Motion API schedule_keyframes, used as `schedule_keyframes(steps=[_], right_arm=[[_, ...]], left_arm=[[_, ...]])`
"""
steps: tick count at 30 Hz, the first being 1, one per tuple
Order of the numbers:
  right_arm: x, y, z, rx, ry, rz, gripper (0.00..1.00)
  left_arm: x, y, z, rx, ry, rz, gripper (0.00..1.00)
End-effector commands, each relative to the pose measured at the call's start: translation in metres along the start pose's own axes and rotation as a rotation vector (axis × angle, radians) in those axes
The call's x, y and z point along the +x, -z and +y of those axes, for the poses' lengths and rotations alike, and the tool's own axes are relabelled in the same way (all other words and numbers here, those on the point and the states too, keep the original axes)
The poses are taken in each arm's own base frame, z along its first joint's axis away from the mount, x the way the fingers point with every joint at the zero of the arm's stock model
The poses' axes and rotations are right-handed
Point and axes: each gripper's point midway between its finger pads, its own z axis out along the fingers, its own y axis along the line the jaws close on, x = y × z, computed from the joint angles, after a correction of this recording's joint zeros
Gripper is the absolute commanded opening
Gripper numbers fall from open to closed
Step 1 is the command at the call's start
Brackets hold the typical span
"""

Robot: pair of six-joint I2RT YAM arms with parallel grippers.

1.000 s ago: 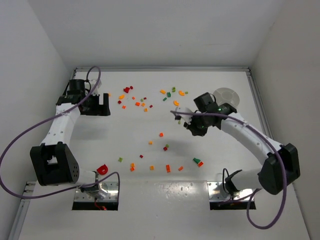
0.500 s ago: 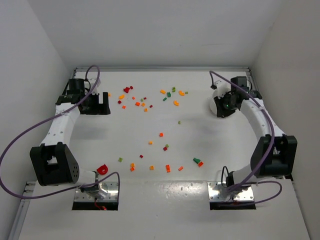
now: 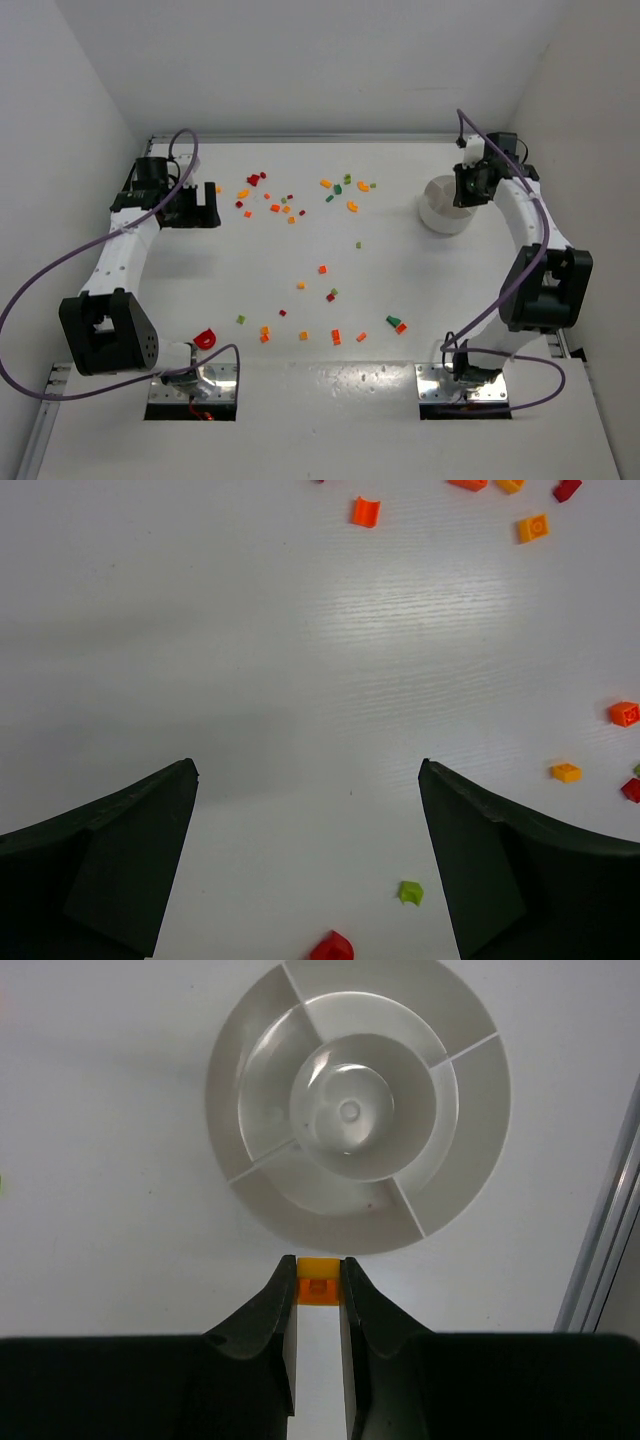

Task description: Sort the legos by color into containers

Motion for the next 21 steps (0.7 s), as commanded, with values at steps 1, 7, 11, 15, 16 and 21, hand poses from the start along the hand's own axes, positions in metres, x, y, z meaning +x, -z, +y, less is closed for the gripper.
schedule_keyframes(steps=[1,7,11,15,16,21], right_arm=[[-0.018,-0.006,-0.011,0.026,-0.074,-0.039,0.0],[-0.014,-0.016,-0.013,0.012,-0.097,-0.012,0.0],[-0.01,-0.023,-0.011,-0.001,-0.1,0.005,0.0],[-0.012,-0.021,-0.011,-0.001,-0.1,0.005,0.13],[-0.014,-0.022,-0.012,0.001,-0.098,-0.005,0.21],[-0.012,-0.023,-0.013,0.01,-0.098,-0.003,0.41]], left_arm=[[-0.014,0.009,0.0,0.001,0.002,-0.065,0.99],[-0.014,0.009,0.0,0.001,0.002,-0.065,0.99],[-0.012,0.007,0.001,0.002,0.004,-0.056,0.99],[-0.011,0.004,0.001,0.002,0.007,-0.047,0.99],[-0.013,0.004,0.001,0.002,0.004,-0.056,0.99],[-0.013,0.004,0.001,0.002,0.004,-0.056,0.99]])
